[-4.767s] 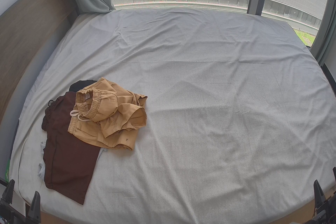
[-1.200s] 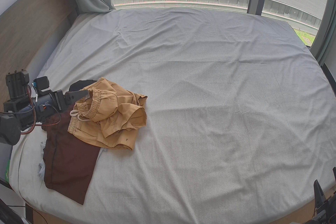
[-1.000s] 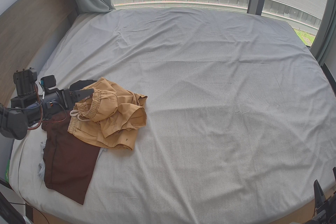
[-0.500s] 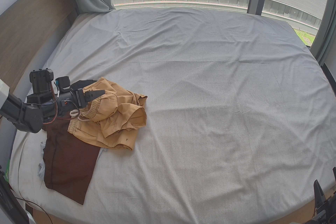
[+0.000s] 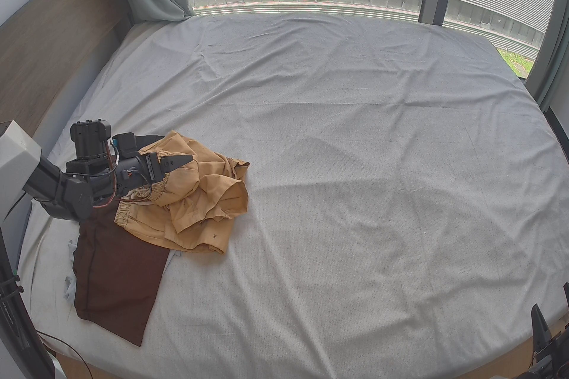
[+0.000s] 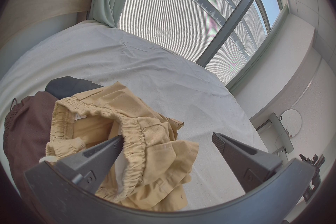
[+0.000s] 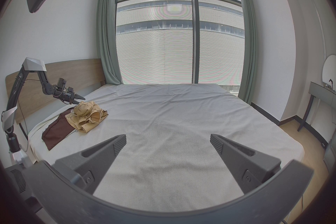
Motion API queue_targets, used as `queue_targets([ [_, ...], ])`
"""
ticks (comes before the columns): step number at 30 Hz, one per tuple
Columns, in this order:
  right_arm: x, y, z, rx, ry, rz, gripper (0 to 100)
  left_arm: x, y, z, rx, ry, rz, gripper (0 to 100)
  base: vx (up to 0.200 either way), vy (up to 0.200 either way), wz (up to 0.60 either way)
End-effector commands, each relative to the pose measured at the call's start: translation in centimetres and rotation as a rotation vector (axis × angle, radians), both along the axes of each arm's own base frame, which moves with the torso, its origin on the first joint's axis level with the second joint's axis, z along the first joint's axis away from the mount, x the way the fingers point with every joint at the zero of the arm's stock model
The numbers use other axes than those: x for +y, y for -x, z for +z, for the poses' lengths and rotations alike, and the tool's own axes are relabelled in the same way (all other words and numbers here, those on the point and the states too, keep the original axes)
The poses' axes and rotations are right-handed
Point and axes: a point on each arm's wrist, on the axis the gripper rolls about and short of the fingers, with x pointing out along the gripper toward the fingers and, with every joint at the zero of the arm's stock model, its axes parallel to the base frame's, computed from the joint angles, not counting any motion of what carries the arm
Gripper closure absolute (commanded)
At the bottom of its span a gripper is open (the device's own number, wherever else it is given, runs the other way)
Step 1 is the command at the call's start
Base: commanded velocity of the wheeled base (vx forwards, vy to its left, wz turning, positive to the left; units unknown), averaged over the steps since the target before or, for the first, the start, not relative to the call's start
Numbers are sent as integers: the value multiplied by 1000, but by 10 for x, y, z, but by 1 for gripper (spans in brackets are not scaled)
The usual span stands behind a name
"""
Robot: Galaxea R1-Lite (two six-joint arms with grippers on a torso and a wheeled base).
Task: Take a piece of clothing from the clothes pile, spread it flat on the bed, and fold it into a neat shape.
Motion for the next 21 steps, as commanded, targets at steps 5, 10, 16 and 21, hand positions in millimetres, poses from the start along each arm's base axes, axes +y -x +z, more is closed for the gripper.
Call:
queue_targets([
  [5, 0, 0, -5, 3, -1, 0, 0, -8, -12, -11, 12, -1, -9, 0, 0, 0, 0],
  [10, 0, 0, -5, 3, -1, 0, 0, -9, -14, -8, 3, 5, -12, 0, 0, 0, 0],
  [16, 0, 0, -5, 3, -1, 0, 0, -13, -15, -6, 6, 25, -12, 0, 0, 0, 0],
  [21, 0, 0, -5, 3, -1, 0, 0, -13, -20, -12, 15, 23, -11, 0, 0, 0, 0],
])
